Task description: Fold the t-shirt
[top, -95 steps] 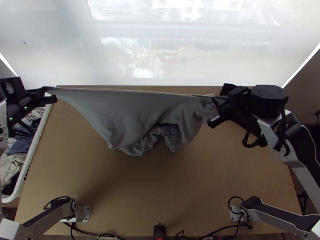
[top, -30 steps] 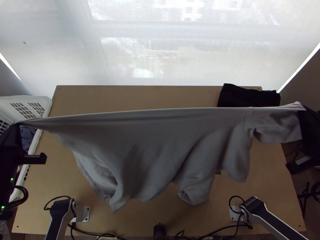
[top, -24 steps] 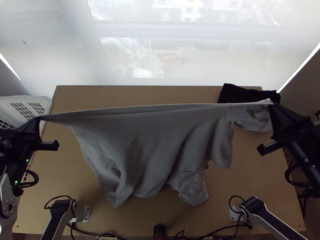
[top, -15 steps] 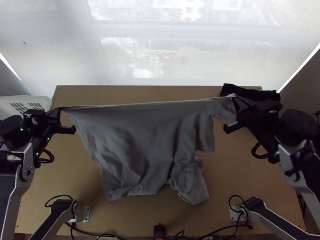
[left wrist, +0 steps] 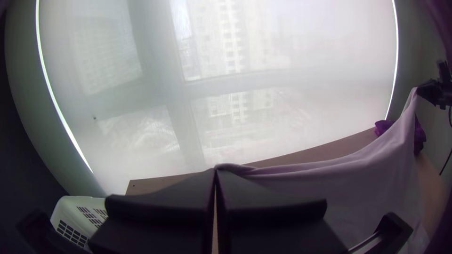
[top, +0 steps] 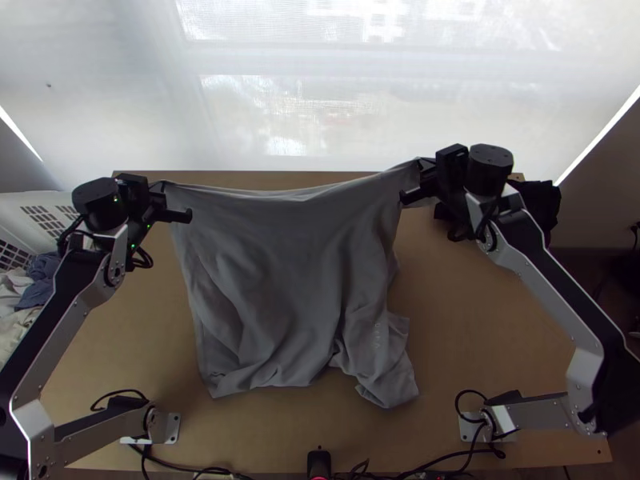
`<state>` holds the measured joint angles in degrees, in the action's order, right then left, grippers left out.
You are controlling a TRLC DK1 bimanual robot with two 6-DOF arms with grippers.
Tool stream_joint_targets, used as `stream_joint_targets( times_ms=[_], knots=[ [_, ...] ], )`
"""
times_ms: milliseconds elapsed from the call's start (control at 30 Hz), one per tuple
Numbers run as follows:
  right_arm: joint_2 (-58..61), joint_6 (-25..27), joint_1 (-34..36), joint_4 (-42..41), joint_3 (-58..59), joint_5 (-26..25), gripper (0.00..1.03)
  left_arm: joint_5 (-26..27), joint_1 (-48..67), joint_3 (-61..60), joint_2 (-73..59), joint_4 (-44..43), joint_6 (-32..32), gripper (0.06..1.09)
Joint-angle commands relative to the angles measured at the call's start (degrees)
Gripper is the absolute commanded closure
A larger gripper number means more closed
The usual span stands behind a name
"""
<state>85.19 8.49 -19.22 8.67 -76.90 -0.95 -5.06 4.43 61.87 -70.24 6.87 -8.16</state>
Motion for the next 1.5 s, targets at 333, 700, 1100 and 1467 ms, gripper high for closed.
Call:
stream_joint_targets(
  times_ms=[333,700,1100,1467],
  knots=[
    [34.4,-1.2,3.0,-2.3,-25.0,0.7,1.0,-5.5,-3.3,15.4,-33.2,-15.0,-1.6,1.05],
    [46.0,-2.5,2.8,-1.5,-34.1,0.2,1.0,-8.1,-2.5,25.3,-48.8,-15.9,-1.7,1.05],
    [49.5,-1.9,3.1,-1.5,-35.0,-0.5,1.0,-9.8,-2.1,29.0,-54.1,-16.1,-1.9,1.05],
    [50.1,-1.1,2.9,2.3,-36.6,-0.4,0.04,-8.8,-2.1,32.5,-53.9,-1.2,-0.1,0.39]
  ],
)
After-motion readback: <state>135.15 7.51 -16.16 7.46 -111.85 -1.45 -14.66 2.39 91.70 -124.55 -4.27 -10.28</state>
